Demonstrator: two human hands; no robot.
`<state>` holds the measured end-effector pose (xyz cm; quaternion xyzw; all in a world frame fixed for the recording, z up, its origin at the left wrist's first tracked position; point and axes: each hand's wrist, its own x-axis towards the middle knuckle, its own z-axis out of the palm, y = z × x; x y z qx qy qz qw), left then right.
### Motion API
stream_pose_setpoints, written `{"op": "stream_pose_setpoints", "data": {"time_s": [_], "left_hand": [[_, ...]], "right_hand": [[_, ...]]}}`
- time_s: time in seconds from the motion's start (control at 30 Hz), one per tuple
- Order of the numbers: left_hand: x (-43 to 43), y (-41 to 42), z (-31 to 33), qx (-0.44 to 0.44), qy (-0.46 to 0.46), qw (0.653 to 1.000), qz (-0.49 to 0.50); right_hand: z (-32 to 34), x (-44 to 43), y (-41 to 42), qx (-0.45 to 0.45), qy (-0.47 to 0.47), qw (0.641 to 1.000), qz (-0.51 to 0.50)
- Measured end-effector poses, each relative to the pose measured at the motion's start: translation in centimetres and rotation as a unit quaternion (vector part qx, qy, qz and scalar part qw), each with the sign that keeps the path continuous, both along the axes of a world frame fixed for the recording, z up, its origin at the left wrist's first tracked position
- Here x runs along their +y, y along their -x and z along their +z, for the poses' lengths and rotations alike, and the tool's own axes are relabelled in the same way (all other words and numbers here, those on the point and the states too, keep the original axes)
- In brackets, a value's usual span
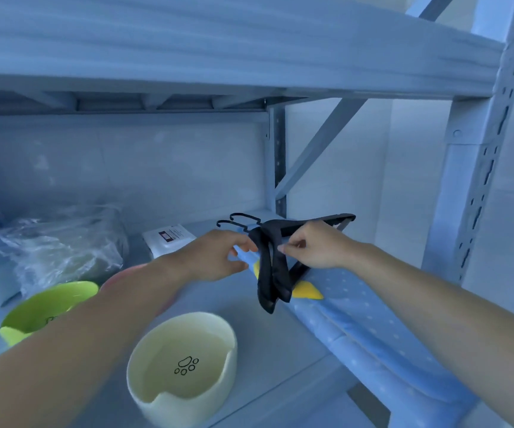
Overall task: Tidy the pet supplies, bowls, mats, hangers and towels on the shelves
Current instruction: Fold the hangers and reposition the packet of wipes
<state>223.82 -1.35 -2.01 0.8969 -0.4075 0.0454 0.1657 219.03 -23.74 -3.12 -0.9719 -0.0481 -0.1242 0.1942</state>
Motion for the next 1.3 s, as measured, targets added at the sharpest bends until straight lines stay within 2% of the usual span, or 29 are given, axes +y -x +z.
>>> {"op": "stream_pose_setpoints", "data": {"time_s": [0.23,0.47,0.77,1.07,1.3], "left_hand": [[0.8,0.3,-0.8,-0.023,-0.004,1.000,0.003],[0.7,0.8,-0.6,-0.041,0.006,0.999,0.010],[0.4,-1.8,0.5,-0.071,-0.030,0.996,-0.045],[0.4,-6.0,0.6,-0.086,-0.056,0.990,-0.092],[-2.0,-6.3,0.0,-0.073,-0.048,0.978,-0.191]], "right_hand": [[0.8,2.8,1.2,0.020,0.033,0.995,-0.097],[1.6,4.4,1.6,0.055,0.031,0.990,-0.124],[1.3,5.6,1.8,0.056,-0.023,0.985,-0.163],[0.9,8.0,1.3,0.052,-0.023,0.981,-0.188],[0.8,8.7,1.9,0.048,-0.032,0.972,-0.227]]}}
